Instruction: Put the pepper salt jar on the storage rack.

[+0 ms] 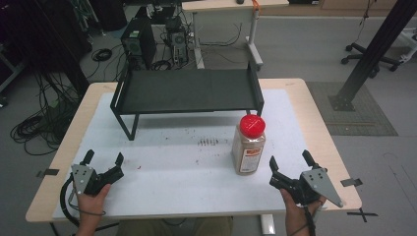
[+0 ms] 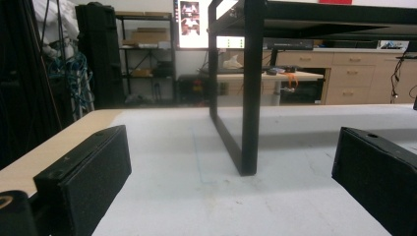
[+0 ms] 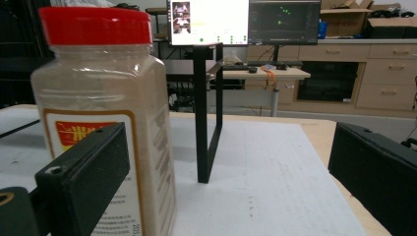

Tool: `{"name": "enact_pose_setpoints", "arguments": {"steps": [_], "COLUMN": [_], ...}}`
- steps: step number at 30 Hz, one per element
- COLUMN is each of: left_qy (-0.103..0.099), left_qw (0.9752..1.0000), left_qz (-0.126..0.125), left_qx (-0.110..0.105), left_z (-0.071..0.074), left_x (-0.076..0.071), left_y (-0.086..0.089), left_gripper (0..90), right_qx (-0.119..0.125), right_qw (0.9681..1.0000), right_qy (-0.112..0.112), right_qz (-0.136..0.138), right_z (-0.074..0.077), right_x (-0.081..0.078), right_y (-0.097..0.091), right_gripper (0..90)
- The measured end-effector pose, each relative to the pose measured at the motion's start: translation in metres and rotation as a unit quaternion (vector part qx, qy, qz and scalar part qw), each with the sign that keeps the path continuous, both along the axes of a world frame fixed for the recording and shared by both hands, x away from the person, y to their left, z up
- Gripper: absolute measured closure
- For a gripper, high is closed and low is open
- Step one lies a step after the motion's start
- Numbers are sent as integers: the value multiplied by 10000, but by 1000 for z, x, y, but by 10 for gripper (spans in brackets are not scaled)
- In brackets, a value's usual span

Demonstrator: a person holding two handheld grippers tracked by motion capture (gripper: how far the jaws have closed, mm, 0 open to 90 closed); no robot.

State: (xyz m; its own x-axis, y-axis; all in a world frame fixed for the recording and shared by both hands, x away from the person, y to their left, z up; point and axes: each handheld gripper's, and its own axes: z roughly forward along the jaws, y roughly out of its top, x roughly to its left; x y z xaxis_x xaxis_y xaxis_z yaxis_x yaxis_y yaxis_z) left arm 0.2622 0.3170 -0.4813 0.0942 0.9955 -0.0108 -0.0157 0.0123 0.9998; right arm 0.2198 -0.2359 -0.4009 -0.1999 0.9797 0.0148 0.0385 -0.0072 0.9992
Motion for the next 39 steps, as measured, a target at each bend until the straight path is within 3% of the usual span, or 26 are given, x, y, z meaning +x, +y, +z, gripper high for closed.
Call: {"name": "enact_pose_setpoints", "arguments": {"steps": [10,21,39], "left_qy": [-6,-11,-22], "left_qw": [10000,10000,10000], "left_qz": [-13,-27,-48], "left_qx": [-6,-13,-19], "left_z": [0,0,0], "left_x": [0,0,0], "left_y": [0,0,1], "left_gripper": [16,16,16], "right_qx": [-21,-78,-158], "right_qw": [9999,9992,9983], "right_qy": [65,319,492], "right_qz": [117,210,259], "right_z": [9,15,7], "right_x": [-5,-9,-8], "right_y": [13,31,50], "right_gripper": [18,19,20]}}
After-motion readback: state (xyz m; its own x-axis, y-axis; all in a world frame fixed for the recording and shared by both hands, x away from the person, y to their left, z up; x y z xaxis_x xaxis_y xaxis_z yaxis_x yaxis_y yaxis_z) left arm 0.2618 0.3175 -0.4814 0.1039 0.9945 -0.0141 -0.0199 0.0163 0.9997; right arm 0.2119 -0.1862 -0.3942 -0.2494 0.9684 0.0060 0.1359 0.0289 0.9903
